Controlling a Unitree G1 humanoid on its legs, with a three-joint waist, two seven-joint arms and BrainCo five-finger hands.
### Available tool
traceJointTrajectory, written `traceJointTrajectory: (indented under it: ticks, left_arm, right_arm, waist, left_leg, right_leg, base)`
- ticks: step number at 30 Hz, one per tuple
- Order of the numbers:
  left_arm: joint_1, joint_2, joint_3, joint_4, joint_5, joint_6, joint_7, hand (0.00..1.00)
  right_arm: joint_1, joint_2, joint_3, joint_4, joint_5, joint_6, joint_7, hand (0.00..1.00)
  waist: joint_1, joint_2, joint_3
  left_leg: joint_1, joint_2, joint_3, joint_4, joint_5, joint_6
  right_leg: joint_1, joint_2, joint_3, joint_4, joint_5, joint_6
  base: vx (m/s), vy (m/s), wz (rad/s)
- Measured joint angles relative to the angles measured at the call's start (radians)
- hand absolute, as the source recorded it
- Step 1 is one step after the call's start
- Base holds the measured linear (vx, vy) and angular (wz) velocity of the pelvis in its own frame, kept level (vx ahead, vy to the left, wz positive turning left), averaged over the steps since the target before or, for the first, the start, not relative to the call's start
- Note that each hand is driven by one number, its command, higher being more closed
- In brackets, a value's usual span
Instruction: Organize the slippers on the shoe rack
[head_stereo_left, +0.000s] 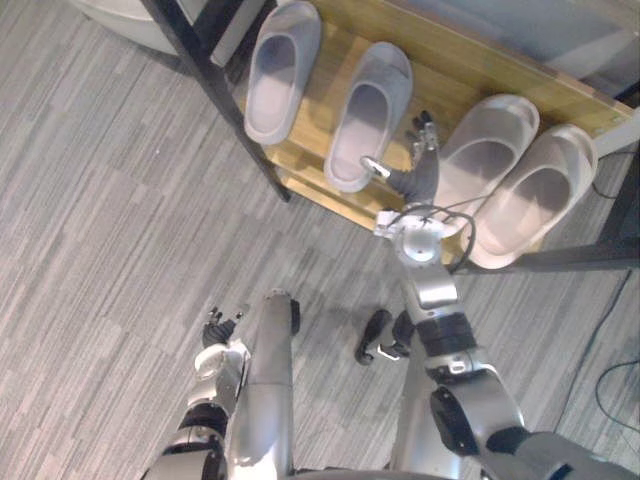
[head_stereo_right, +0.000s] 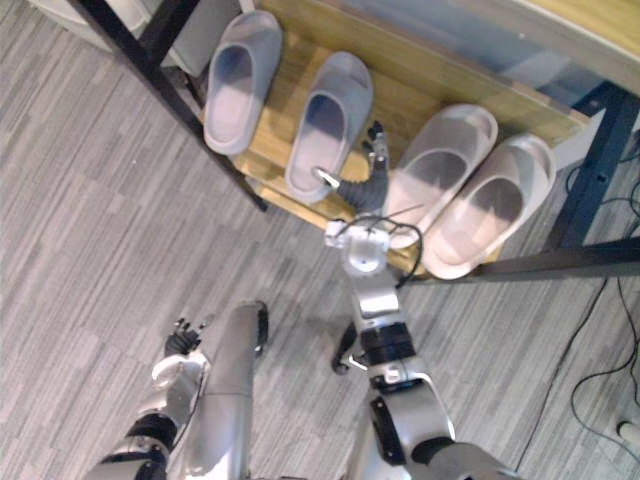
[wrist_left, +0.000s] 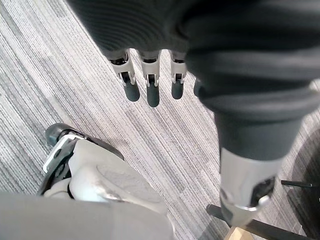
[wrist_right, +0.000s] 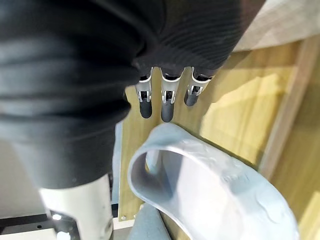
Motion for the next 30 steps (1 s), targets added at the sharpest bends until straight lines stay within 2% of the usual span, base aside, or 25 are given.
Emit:
traceJointTrajectory:
  ticks: [6,9,15,22,23,30]
  left_arm:
    - [-0.030,-0.033,0.001,-0.014,0.000,-0.002,-0.013,0.00]
    - [-0.039,-0.035,0.000,-0.014,-0.001,-0.002,-0.013,0.00]
    - [-0.045,-0.044,-0.008,-0.028,-0.013,-0.007,-0.015,0.00]
    - [-0.046,-0.052,-0.032,-0.032,-0.021,-0.033,-0.034,0.00]
    - [-0.046,-0.054,-0.045,-0.038,-0.021,-0.042,-0.035,0.00]
    - [-0.048,-0.056,-0.072,-0.040,-0.021,-0.046,-0.053,0.00]
  right_arm:
    - [-0.012,0.001,0.000,0.059,0.109,-0.026,0.026,0.00]
    - [-0.032,0.001,-0.003,0.090,0.120,-0.031,0.026,0.00]
    - [-0.160,-0.004,-0.051,0.166,0.198,-0.043,0.029,0.00]
    - [-0.263,-0.034,-0.081,0.248,0.271,-0.061,0.049,0.00]
    - [-0.291,-0.049,-0.083,0.273,0.276,-0.068,0.060,0.00]
    - [-0.341,-0.054,-0.121,0.339,0.325,-0.072,0.071,0.00]
  waist:
    - [0.001,0.000,0.000]
    - [0.002,0.000,0.000]
    - [0.007,0.001,0.000]
    - [0.026,0.006,-0.003]
    - [0.036,0.006,-0.003]
    - [0.049,0.009,-0.002]
  left_leg:
    - [-0.005,-0.007,-0.002,-0.003,0.000,0.000]
    - [-0.010,-0.009,-0.007,-0.003,0.001,0.000]
    - [-0.042,-0.026,-0.017,0.001,0.007,0.002]
    - [-0.066,-0.037,-0.027,0.018,0.007,0.002]
    - [-0.074,-0.039,-0.030,0.023,0.007,0.002]
    - [-0.080,-0.049,-0.033,0.037,0.007,0.002]
  right_leg:
    - [-0.001,-0.005,-0.005,0.000,0.000,0.000]
    - [-0.003,-0.007,-0.011,0.000,-0.001,0.000]
    - [-0.027,-0.025,-0.019,0.014,-0.002,0.000]
    - [-0.041,-0.040,-0.026,0.039,-0.019,0.005]
    - [-0.048,-0.043,-0.027,0.044,-0.020,0.005]
    - [-0.051,-0.060,-0.027,0.069,-0.033,0.004]
  base:
    - [0.00,0.001,0.01]
    - [0.00,0.002,0.06]
    - [0.00,0.005,0.11]
    - [-0.01,0.004,0.07]
    - [-0.02,0.012,0.08]
    - [0.00,0.007,0.07]
